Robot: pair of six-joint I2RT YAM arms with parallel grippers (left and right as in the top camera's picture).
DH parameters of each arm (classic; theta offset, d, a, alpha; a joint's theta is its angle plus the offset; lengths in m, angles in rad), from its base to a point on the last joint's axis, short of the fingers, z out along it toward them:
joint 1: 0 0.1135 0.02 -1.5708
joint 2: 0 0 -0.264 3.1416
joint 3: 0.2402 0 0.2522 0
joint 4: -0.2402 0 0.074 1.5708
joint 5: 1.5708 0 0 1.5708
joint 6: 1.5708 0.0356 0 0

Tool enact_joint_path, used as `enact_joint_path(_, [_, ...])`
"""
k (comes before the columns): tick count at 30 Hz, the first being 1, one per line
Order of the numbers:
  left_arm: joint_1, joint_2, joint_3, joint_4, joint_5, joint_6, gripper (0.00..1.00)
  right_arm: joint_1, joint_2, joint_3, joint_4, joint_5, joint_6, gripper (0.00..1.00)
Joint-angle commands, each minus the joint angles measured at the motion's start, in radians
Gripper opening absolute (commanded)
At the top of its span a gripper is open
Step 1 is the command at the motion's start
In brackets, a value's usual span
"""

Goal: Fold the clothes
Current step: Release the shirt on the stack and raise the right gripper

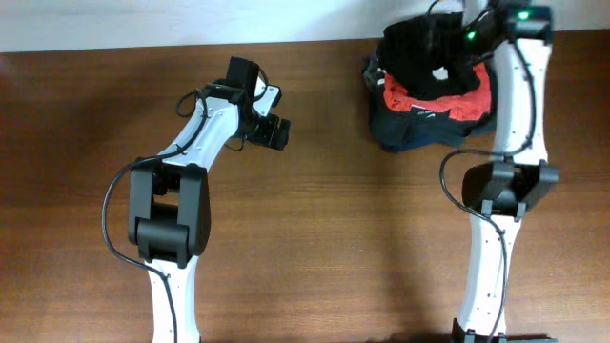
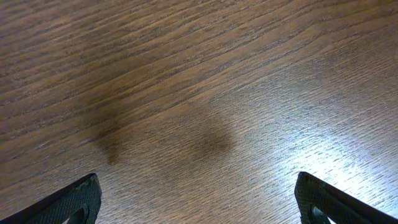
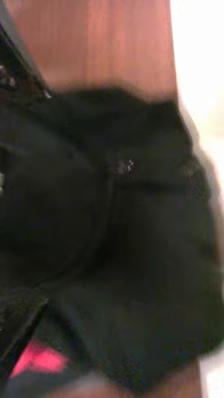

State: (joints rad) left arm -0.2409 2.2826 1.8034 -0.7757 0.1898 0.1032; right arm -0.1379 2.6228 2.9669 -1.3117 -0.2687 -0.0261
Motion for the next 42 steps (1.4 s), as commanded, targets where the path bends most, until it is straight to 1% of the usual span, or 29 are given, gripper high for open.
enact_joint_path(1, [-0.003, 0.012, -0.003, 0.001, -0.007, -0.013, 0.99, -0.014, -0.124, 0.174, -0.085, -0.034, 0.005, 0.99])
enact_joint_path(7, [-0.003, 0.012, -0.003, 0.001, -0.007, -0.013, 0.99, 0.022, -0.270, 0.174, -0.264, -0.040, 0.009, 0.99])
enact_joint_path(11, [-0.003, 0.012, -0.003, 0.001, -0.007, -0.013, 0.99, 0.068, -0.351, 0.174, -0.364, -0.173, 0.009, 0.99])
enact_joint_path(13, [-0.003, 0.012, -0.003, 0.001, -0.007, -0.013, 0.99, 0.096, -0.367, 0.174, -0.383, -0.242, 0.009, 0.99])
enact_joint_path(16, [-0.003, 0.012, -0.003, 0.001, -0.007, -0.013, 0.99, 0.140, -0.366, 0.174, -0.386, -0.285, 0.008, 0.99])
enact_joint_path(22, [-0.003, 0.012, -0.003, 0.001, -0.007, -0.013, 0.99, 0.170, -0.365, 0.172, -0.386, -0.245, 0.008, 0.99])
enact_joint_path(23, [-0.003, 0.012, -0.003, 0.001, -0.007, -0.013, 0.99, 0.167, -0.365, 0.172, -0.378, -0.214, 0.008, 0.99])
enact_joint_path(25, [-0.003, 0.012, -0.003, 0.001, -0.007, -0.013, 0.99, 0.154, -0.365, 0.172, -0.364, -0.212, 0.008, 0.99])
enact_joint_path(28, [-0.003, 0.012, -0.003, 0.001, -0.007, -0.013, 0.99, 0.099, -0.367, 0.174, -0.356, -0.204, 0.008, 0.99])
enact_joint_path(30, [-0.003, 0.012, -0.003, 0.001, -0.007, -0.013, 0.99, 0.078, -0.378, 0.174, -0.344, -0.158, 0.008, 0.99])
enact_joint_path(32, [-0.003, 0.012, -0.003, 0.001, -0.007, -0.013, 0.99, 0.077, -0.404, 0.174, -0.278, -0.079, 0.008, 0.99])
enact_joint_path(33, [-0.003, 0.012, -0.003, 0.001, -0.007, -0.013, 0.99, 0.081, -0.429, 0.173, -0.212, -0.029, -0.002, 0.99])
enact_joint_path(35, [-0.003, 0.012, -0.003, 0.001, -0.007, -0.013, 0.99, 0.080, -0.470, 0.159, -0.157, -0.006, -0.058, 0.99])
enact_joint_path(37, [-0.003, 0.012, -0.003, 0.001, -0.007, -0.013, 0.99, 0.080, -0.530, 0.119, -0.123, -0.007, -0.140, 0.99])
enact_joint_path(38, [-0.003, 0.012, -0.003, 0.001, -0.007, -0.013, 0.99, 0.080, -0.583, 0.064, -0.101, -0.007, -0.182, 0.99])
enact_joint_path(40, [-0.003, 0.012, -0.003, 0.001, -0.007, -0.013, 0.99, 0.080, -0.657, -0.033, -0.052, -0.006, -0.217, 0.99])
enact_joint_path(42, [-0.003, 0.012, -0.003, 0.001, -0.007, -0.013, 0.99, 0.080, -0.750, -0.178, 0.027, -0.007, -0.249, 0.99])
